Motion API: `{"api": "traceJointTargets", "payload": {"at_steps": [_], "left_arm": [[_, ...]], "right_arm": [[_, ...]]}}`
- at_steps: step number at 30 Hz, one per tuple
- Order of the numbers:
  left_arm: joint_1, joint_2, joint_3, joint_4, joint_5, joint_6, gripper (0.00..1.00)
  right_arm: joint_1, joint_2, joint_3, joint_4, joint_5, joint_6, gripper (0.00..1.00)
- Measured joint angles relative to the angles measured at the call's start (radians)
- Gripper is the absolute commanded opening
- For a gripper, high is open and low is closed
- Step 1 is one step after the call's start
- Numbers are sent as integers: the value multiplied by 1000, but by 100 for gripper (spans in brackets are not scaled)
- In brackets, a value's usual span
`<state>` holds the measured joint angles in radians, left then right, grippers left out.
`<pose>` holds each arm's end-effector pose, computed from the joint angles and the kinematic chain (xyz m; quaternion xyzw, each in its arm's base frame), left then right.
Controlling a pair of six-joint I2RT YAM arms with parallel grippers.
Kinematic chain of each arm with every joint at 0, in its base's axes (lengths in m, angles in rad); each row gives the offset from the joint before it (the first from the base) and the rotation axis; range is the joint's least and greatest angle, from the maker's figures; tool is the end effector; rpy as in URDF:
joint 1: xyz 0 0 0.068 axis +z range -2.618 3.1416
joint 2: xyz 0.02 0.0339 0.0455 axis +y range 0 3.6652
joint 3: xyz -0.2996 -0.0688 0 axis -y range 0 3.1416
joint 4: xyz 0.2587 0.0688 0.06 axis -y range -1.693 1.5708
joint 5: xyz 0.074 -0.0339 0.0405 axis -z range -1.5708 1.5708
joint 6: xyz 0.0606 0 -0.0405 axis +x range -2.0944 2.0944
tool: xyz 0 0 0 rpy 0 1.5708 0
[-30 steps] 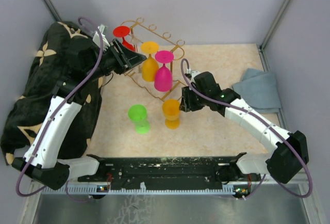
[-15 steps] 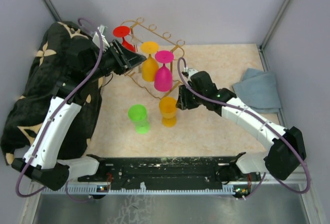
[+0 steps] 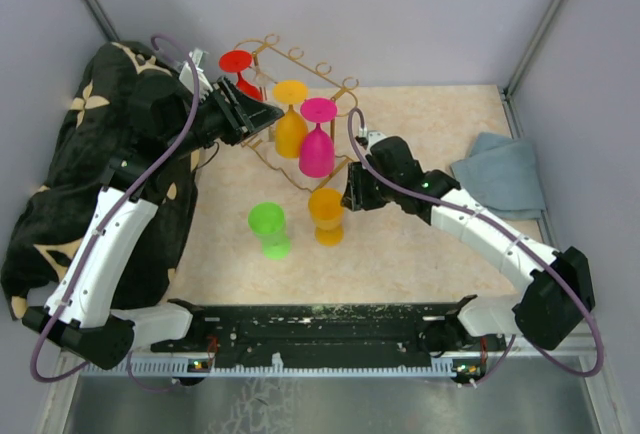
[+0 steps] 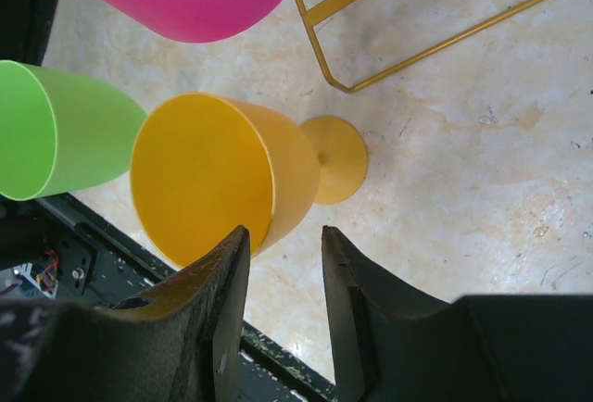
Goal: Place the wine glass upside down on the wine glass rack
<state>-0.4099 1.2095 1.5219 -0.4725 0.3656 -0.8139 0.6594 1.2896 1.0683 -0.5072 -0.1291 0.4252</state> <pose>0.2397 -0.1278 0.5095 -0.0348 0.7571 -0.4795 0.4423 0.2343 0.1915 0.3138 -0.1326 0.9014 0.2610 0.3190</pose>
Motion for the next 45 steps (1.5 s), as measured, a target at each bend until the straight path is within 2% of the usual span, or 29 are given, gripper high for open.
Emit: {"api": "traceJointTargets", "payload": {"at_steps": [19,24,36,45], "left_arm": [[0,-2,-6,0,0,0,51],[1,-2,-7,-1,0,0,51],[1,-2,-9,-1,0,0,51],[1,-4,-9,-1,0,0,51]], "right_arm": [[57,49,33,6,13,23,36],[64,71,33,5,39,21,30],[64,73,33,3,101,20,0],[65,36,31,-31,149,21,0]]}}
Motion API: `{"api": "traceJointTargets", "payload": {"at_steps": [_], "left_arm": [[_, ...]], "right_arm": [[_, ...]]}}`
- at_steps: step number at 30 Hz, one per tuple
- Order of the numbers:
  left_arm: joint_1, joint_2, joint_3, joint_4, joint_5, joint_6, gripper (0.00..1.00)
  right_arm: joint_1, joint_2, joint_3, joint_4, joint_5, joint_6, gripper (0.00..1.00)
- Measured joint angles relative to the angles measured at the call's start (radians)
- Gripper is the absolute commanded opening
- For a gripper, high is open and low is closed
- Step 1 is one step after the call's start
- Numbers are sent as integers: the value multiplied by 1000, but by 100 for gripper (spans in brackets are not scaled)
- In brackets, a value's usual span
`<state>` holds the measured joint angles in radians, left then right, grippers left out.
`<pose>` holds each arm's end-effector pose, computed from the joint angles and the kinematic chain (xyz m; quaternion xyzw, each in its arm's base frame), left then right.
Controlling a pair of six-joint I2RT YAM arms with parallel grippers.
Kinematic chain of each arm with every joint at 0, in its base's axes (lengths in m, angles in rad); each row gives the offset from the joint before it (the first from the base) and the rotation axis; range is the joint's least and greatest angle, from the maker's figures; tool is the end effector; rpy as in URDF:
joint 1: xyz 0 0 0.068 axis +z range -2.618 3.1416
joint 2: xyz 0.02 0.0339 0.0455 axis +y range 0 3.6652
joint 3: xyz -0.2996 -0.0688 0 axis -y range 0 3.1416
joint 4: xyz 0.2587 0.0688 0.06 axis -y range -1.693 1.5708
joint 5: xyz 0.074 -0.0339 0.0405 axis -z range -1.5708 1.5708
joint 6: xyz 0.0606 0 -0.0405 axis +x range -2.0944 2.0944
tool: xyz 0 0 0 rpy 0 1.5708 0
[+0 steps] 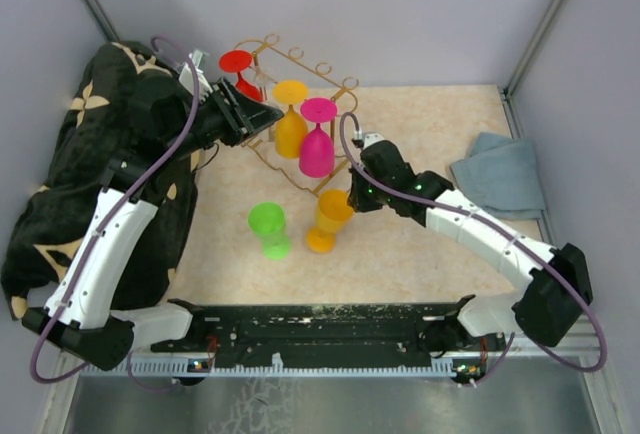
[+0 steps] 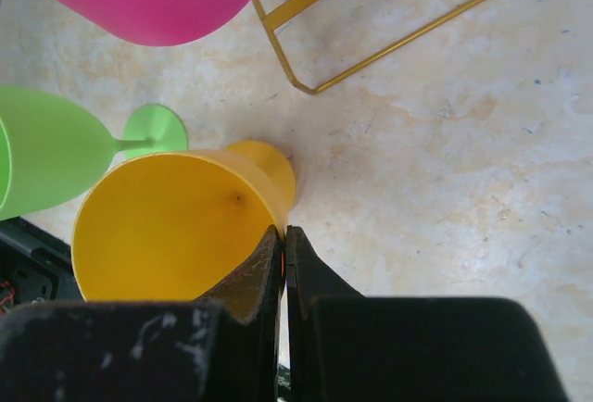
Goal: Place the wine glass upside down on the wine glass rack
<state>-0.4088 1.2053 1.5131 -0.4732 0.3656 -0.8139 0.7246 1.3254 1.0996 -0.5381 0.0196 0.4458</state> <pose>0.2392 -0.1272 0.5074 -0.0359 0.7587 -0.4784 0.4408 0.2329 0.2046 0.3116 -0.1240 0.9113 0.2093 0.3322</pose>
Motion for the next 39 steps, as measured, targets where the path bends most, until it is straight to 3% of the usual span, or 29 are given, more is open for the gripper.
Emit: {"api": "traceJointTargets", "payload": {"at_steps": [6,12,18,28,34,39], "left_arm": [[0,-9,-3,0,0,0,51],[0,-24,-30,13,3,-1,51],[1,-28,-67,68,42,-25,51],[1,-34,-83,124,82,-56,51],[1,-42,-96,157,101,-72,51],[1,-45,-129,206,127,-100,51]], "right_arm": [[0,-96,2,-89,120,-13,0],[0,-168,52,-194,340,-45,0],[0,-283,62,-170,589,-86,0],[0,-440,24,234,867,-280,0],[0,-475,-13,564,860,-398,0],[0,-469,3,767,752,-416,0]]}}
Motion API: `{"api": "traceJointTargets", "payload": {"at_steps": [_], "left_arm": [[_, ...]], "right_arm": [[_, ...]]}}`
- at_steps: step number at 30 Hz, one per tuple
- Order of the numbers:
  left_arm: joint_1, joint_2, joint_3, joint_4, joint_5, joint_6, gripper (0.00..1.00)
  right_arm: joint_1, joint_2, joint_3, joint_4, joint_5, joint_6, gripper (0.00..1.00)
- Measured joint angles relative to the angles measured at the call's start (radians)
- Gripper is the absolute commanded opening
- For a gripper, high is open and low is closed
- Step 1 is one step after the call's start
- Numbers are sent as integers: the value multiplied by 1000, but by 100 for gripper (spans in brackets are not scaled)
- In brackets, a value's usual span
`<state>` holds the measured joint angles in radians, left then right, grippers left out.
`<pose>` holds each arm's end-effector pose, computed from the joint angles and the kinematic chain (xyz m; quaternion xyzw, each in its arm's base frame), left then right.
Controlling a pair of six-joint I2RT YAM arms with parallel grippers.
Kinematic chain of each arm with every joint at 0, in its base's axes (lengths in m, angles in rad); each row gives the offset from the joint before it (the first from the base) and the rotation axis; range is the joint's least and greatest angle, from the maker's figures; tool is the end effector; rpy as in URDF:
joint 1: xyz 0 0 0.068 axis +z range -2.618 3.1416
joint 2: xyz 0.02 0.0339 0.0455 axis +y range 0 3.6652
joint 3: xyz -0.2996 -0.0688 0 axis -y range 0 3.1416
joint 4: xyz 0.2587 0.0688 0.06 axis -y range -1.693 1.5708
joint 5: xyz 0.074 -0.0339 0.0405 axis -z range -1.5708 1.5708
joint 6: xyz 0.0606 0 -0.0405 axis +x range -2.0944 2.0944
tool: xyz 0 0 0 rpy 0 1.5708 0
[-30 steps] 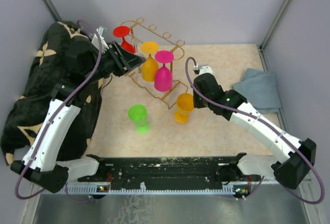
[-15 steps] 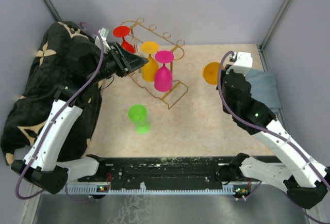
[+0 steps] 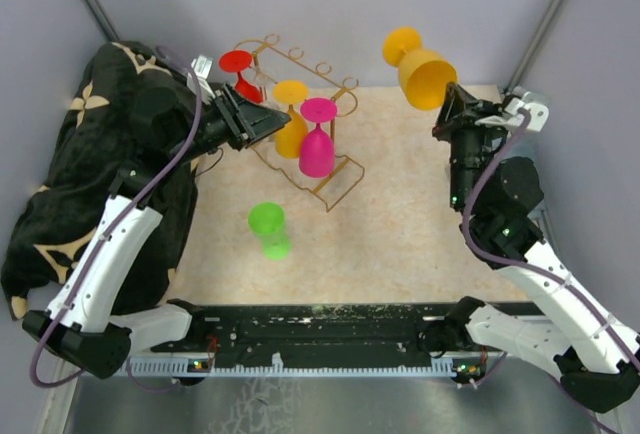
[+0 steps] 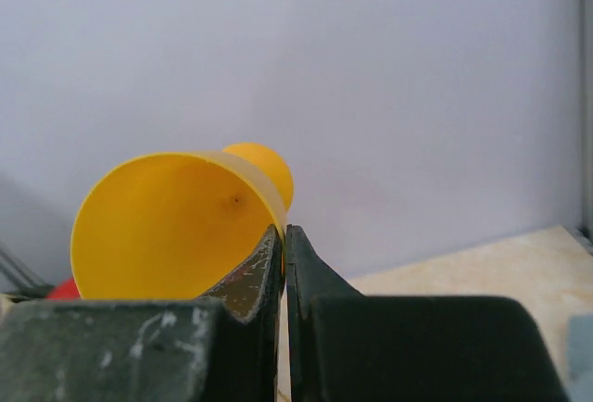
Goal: Place the wine glass upside down on the wine glass rack
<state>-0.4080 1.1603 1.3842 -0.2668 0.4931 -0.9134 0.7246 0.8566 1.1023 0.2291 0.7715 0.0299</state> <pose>0.2334 -0.1321 0.4987 -0.0116 0.7202 -0.5508 0.4215 0.1512 0.0774 0.5147 0.1377 0.5632 0.1091 0.8074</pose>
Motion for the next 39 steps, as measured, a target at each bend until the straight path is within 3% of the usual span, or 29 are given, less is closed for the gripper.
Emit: {"api": "traceJointTargets", "payload": {"at_steps": [14,21,30,39], "left_arm": [[0,0,-74,246,71,-110,52],[0,2,-80,320,89,-145,52],[1,0,-82,353,91,-145,55],[12,-37,-158,530,93,-213,63]], "right_arm": [[-14,32,130,146,-356,256,0],[-109,124,215,148,-578,439,0],[-365,344,255,356,-1002,893,0],[-475,475,220,719,-1245,1306,0]]}}
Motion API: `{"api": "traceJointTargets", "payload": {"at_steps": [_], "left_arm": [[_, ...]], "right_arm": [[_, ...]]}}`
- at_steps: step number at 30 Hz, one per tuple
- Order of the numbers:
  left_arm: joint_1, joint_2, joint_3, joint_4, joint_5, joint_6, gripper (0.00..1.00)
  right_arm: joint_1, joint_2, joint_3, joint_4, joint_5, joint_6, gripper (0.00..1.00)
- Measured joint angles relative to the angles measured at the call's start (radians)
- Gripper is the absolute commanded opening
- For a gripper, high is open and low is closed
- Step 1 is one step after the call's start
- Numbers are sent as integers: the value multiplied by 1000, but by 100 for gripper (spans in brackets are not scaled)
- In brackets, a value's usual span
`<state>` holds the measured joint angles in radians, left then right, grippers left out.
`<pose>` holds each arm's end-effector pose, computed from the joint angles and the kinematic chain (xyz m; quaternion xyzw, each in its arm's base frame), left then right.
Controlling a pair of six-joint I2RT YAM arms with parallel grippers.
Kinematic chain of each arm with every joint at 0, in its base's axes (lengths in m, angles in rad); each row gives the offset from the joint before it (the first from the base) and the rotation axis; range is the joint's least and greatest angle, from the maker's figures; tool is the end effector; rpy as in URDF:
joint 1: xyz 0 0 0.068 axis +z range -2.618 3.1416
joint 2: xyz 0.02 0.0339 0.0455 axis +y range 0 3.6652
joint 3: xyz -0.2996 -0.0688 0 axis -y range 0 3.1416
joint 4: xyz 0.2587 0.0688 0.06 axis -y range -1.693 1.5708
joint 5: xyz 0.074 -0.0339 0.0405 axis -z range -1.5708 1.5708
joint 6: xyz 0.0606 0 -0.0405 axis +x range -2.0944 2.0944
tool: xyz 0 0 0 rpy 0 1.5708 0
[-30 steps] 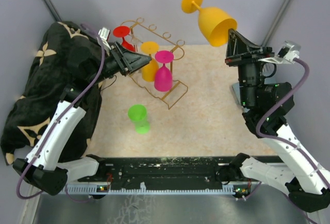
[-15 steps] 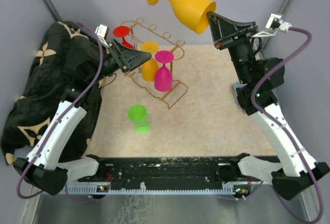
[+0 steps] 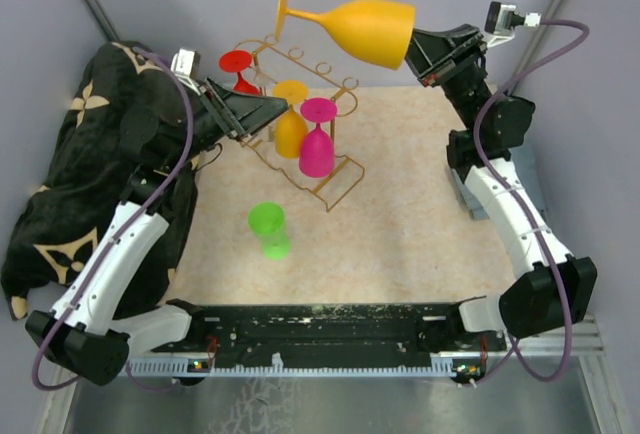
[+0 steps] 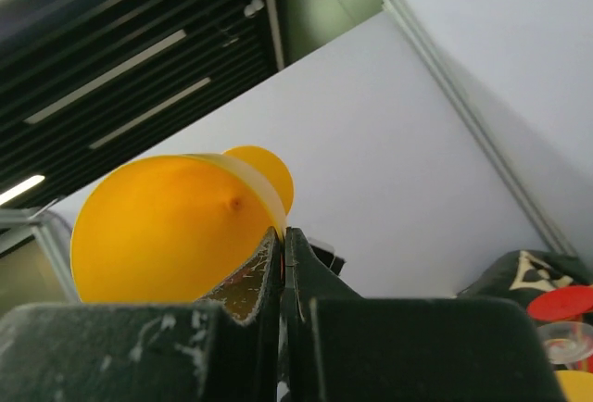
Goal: Place the wine glass upside down on the wine glass rack
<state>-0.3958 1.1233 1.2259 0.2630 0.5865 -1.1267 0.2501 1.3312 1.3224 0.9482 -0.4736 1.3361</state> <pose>0.2249 -0.1303 0.5143 0.0285 0.5919 -0.6627 0.4580 0.2680 0.0970 0.5655 -0.0350 0.3736 0.7095 0.5965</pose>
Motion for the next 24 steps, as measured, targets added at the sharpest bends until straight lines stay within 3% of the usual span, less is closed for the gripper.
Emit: {"api": "traceJointTargets", "payload": {"at_steps": [6,12,18,24], "left_arm": [[30,7,-56,241,23,-148,65],[60,140,-126,636,60,-451,64],[61,300,-129,977,71,-724,63],[61,327,-117,1175,68,-852,62]], "right_arm": [[-15,87,2,224,-128,184,0],[-31,211,2,458,-188,382,0],[-32,254,2,524,-230,465,0],[-32,275,21,549,-248,510,0]]}}
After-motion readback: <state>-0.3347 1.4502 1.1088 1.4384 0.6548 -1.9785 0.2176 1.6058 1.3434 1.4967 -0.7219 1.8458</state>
